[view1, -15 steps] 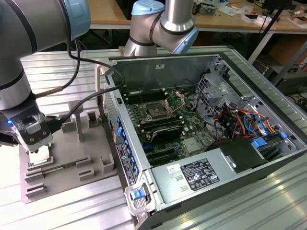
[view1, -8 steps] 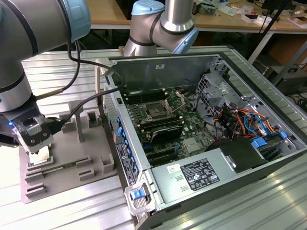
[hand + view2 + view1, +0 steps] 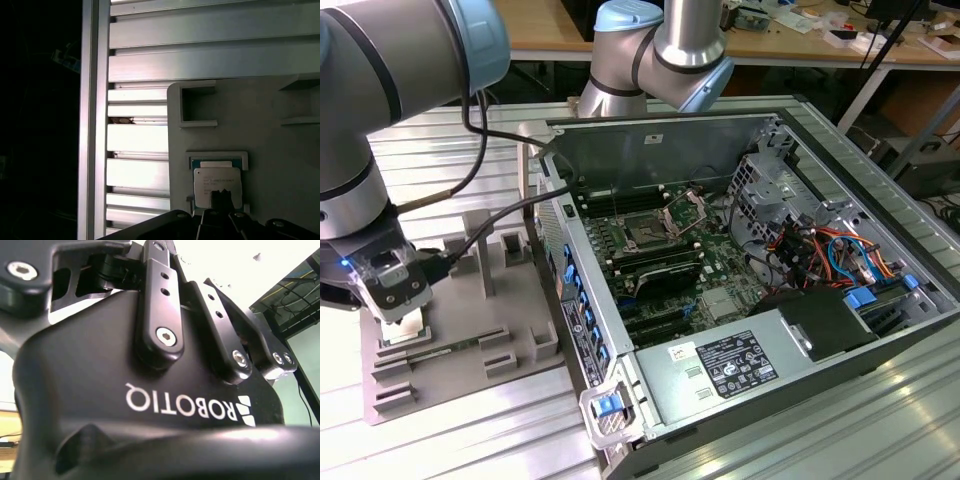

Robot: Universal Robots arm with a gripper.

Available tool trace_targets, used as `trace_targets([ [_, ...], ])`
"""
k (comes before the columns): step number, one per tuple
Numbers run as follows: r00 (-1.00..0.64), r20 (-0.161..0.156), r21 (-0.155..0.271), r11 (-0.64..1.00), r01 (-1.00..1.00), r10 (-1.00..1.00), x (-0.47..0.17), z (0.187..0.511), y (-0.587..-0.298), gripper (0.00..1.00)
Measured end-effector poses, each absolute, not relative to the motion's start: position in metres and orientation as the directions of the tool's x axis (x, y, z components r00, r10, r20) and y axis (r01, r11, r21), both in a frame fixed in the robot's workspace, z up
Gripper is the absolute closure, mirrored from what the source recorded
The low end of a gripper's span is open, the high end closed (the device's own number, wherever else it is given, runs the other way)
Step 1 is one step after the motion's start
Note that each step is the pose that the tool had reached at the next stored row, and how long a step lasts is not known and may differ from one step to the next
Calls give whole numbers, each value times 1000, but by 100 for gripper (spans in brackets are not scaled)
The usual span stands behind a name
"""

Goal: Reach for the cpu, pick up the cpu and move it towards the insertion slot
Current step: 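Reach for the cpu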

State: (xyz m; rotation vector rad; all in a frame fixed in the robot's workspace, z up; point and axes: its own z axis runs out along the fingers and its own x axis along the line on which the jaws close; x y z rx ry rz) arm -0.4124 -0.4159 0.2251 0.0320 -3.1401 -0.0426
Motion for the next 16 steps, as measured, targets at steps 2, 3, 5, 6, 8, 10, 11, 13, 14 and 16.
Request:
trace_targets([
  [2,-1000,1,27,999,-20,-20,-412,224,-416,89],
  [3,-1000,1,27,999,-20,-20,-412,224,-416,89],
  [5,-1000,1,27,999,-20,-20,-412,223,-416,89],
  [6,-1000,1,27,999,-20,-20,-412,222,-416,89],
  [8,-1000,1,27,999,-20,-20,-412,222,-416,89],
  [10,-1000,1,27,999,-20,-20,-412,221,-416,89],
  [11,-1000,1,27,999,-20,-20,-412,221,-416,89],
  [13,-1000,1,27,999,-20,-20,-412,220,-416,89],
  [14,-1000,1,27,999,-20,-20,-412,220,-416,58],
  [16,-1000,1,27,999,-20,-20,-412,220,-416,40],
])
